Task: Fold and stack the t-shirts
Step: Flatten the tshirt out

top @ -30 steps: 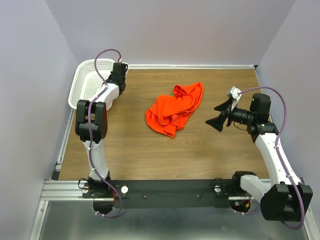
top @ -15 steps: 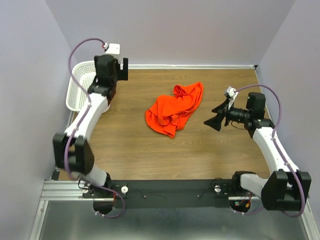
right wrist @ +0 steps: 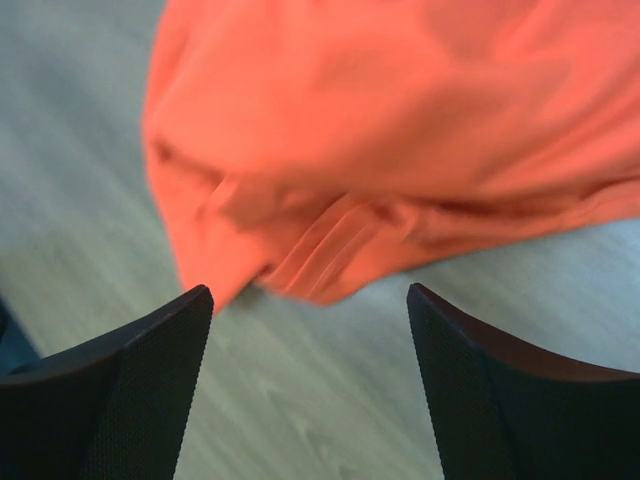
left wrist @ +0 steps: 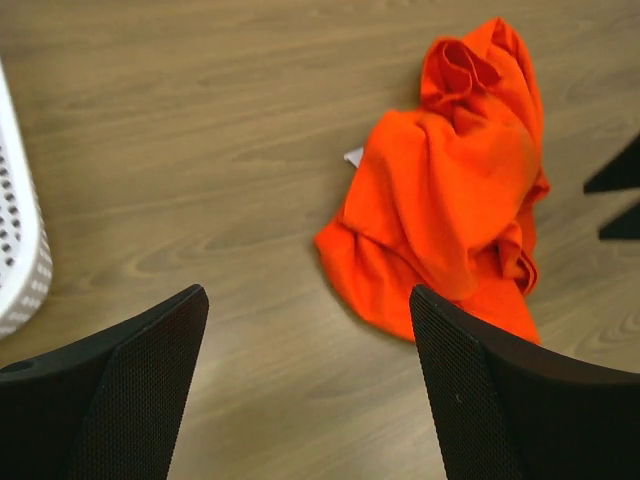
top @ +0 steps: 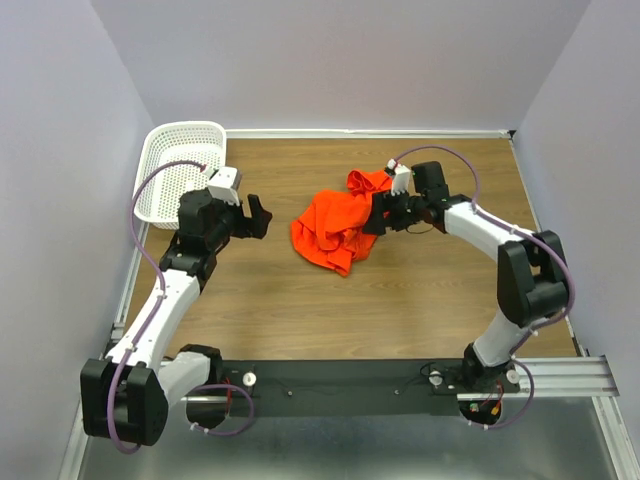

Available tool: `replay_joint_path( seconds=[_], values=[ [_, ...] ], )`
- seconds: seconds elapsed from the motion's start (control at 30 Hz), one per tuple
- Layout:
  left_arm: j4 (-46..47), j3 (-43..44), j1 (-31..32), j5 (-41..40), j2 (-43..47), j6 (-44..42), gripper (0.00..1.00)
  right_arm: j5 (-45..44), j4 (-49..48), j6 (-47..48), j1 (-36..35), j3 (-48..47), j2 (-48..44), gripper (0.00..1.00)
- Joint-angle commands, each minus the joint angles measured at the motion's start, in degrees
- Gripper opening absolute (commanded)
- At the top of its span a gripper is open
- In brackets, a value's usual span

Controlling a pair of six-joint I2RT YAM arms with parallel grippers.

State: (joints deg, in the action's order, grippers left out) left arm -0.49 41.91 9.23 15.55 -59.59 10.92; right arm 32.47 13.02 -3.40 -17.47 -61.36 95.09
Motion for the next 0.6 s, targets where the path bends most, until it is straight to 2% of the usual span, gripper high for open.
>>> replay_joint_path(
  seconds=[0.0,0.07,0.17,0.23,0.27,0.3,0.37,0.4,0.43,0.57],
  values=[
    [-0.3,0.19,-0.09,3.52,3.95,0.86,0.89,-13.64,-2.91,-9.77,-0.37,-5.77,8.59,0.81],
    [0.23,-0.07,-0.09,3.0,4.57,1.12,0.89,-13.4,-2.73,-10.4,-0.45,-7.19,11.6,0.76],
    [0.23,0.54,-0.09,2.91,3.52,0.86,0.89,-15.24,-2.73,-10.84,-0.54,-8.85,14.86,0.73],
    [-0.03,0.54,-0.18,3.43,2.47,0.86,0.89,-16.47,-2.91,-10.93,-0.54,-9.82,16.09,0.62],
    [-0.04,0.63,-0.09,3.96,2.12,0.95,0.89,-16.56,-2.73,-10.75,-0.54,-10.0,16.44,0.54],
    [-0.04,0.63,-0.09,4.31,1.85,0.95,0.88,-16.65,-2.73,-10.58,-0.54,-10.0,16.53,0.37],
    [-0.04,0.72,-0.09,5.36,0.63,1.21,0.87,-16.65,-2.73,-9.09,-0.54,-9.39,15.49,0.2],
    [-0.04,0.72,-0.09,5.89,0.18,1.21,0.86,-17.17,-2.73,-8.56,-0.63,-8.69,14.52,0.07],
    [-0.04,0.72,-0.09,6.33,-0.26,1.21,0.85,-17.61,-2.65,-7.77,-0.54,-8.08,12.94,0.02],
    [0.23,0.63,-0.01,10.55,-4.55,3.14,0.83,-19.37,-1.95,0.46,0.77,-3.69,2.58,0.01]
  ],
)
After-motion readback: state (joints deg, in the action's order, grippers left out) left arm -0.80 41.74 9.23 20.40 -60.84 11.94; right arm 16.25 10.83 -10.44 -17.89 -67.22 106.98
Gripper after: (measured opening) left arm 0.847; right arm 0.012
